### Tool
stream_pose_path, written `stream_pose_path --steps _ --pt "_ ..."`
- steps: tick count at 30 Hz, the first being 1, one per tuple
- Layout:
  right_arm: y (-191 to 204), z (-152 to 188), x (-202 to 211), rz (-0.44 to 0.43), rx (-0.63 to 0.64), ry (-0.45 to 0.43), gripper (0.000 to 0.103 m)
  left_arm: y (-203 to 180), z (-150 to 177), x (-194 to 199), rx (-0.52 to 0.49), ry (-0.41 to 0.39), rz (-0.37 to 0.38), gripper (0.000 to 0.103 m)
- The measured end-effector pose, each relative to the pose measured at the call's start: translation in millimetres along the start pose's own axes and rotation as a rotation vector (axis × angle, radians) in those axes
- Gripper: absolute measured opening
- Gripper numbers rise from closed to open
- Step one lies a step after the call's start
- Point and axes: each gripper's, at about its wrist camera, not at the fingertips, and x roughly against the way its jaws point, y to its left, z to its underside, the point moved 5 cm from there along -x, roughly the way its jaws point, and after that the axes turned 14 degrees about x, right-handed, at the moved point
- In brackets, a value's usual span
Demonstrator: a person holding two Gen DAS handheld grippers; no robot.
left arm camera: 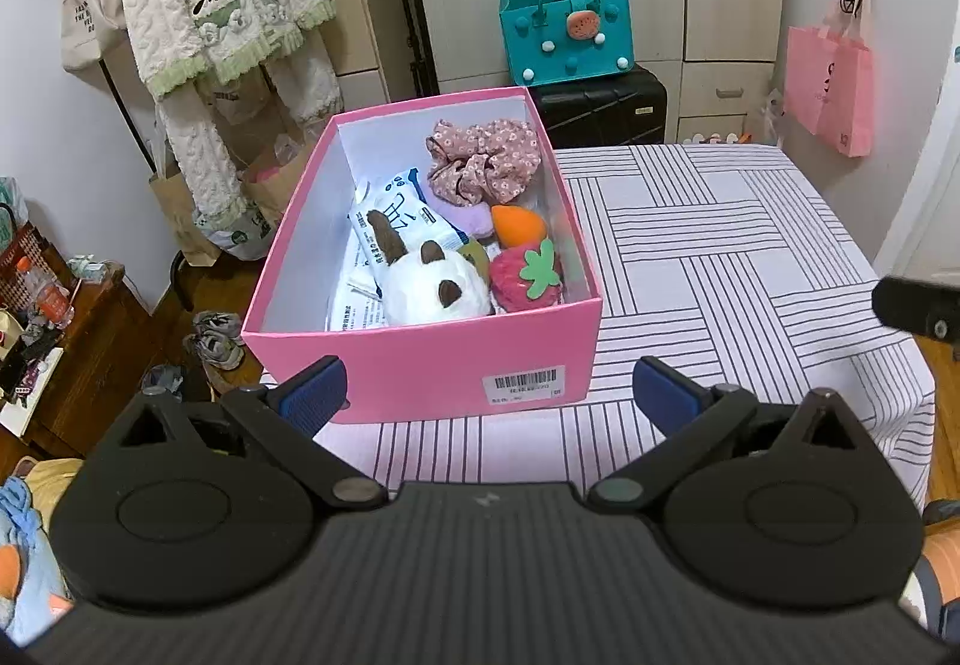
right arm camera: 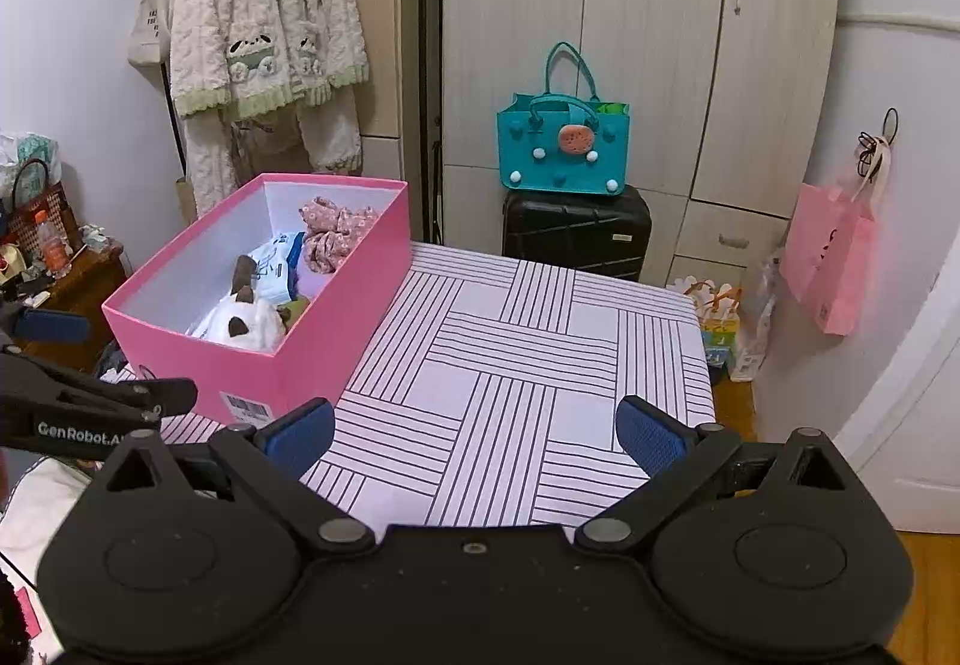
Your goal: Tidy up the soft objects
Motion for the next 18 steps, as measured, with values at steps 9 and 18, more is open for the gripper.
stream_pose_path --steps 9,18 --pt "-1 4 4 0.054 -0.001 -0.025 0.102 2 1 -4 0.025 -0.018 -0.003 0.103" --pt "-5 12 -1 0.103 -0.036 -0.05 0.102 2 8 -4 0.024 -0.064 0.003 0.103"
